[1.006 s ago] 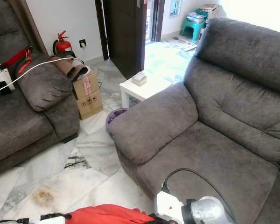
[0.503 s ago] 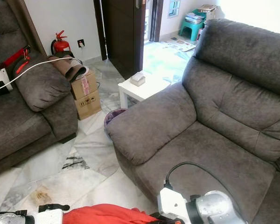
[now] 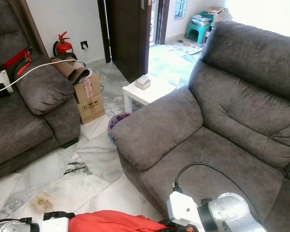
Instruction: Move the pillow to the sofa from floor
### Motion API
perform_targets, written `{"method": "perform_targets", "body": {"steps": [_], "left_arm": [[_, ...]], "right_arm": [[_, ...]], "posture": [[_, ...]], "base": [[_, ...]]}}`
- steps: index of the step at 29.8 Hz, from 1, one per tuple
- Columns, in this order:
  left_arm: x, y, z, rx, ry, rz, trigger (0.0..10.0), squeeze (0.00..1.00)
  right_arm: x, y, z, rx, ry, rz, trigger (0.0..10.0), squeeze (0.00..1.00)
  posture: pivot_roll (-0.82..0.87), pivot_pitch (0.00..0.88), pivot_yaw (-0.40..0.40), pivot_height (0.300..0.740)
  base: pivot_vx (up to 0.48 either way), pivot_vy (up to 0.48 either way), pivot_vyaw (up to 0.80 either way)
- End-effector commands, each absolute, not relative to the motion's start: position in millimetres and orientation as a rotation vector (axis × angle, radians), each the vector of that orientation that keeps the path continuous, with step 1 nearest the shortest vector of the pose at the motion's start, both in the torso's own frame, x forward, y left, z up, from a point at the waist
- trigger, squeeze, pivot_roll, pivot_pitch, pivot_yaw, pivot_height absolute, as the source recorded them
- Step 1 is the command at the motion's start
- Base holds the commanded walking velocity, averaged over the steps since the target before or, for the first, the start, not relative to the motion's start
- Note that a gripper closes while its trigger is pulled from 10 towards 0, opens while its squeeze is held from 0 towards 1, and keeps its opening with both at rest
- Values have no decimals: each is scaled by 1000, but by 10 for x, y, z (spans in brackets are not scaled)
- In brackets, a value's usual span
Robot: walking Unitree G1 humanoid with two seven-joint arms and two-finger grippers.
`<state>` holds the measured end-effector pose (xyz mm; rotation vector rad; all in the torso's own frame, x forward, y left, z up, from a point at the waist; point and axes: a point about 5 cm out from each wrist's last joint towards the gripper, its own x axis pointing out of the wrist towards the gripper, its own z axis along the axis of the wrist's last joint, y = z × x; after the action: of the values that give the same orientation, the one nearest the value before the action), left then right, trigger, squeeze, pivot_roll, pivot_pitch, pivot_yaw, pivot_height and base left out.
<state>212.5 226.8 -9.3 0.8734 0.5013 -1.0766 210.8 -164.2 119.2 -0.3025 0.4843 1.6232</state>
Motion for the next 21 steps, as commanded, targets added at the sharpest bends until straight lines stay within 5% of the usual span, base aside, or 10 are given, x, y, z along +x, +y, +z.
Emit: {"method": "perform_targets", "body": {"steps": [1,5,6,7,8,21], "left_arm": [[2108,2273,-119,874,517,-1082,10000,0],[2145,2225,-121,853,497,-1062,10000,0],[2159,2207,-117,850,488,-1059,9216,0],[2178,2183,-110,848,474,-1058,1647,0],[2188,2170,-103,839,467,-1057,0,0],[2216,2106,-80,755,456,-1054,0,0]], "right_arm": [[2095,-1589,1407,-299,359,1671,10000,0],[2084,-1589,1428,-284,357,1674,10000,0],[2086,-1597,1426,-286,362,1673,10000,0],[2085,-1607,1426,-289,370,1671,10000,0],[2085,-1608,1427,-289,372,1671,10000,0],[2096,-1589,1335,-258,389,1652,10000,0]], "posture": [[45,93,-39,740],[40,93,-42,740],[40,91,-46,740],[40,91,-47,740],[40,91,-47,740],[45,89,-40,740]], "base": [[0,0,0],[0,0,0],[0,0,0],[0,0,0],[0,0,0],[0,0,0]]}}
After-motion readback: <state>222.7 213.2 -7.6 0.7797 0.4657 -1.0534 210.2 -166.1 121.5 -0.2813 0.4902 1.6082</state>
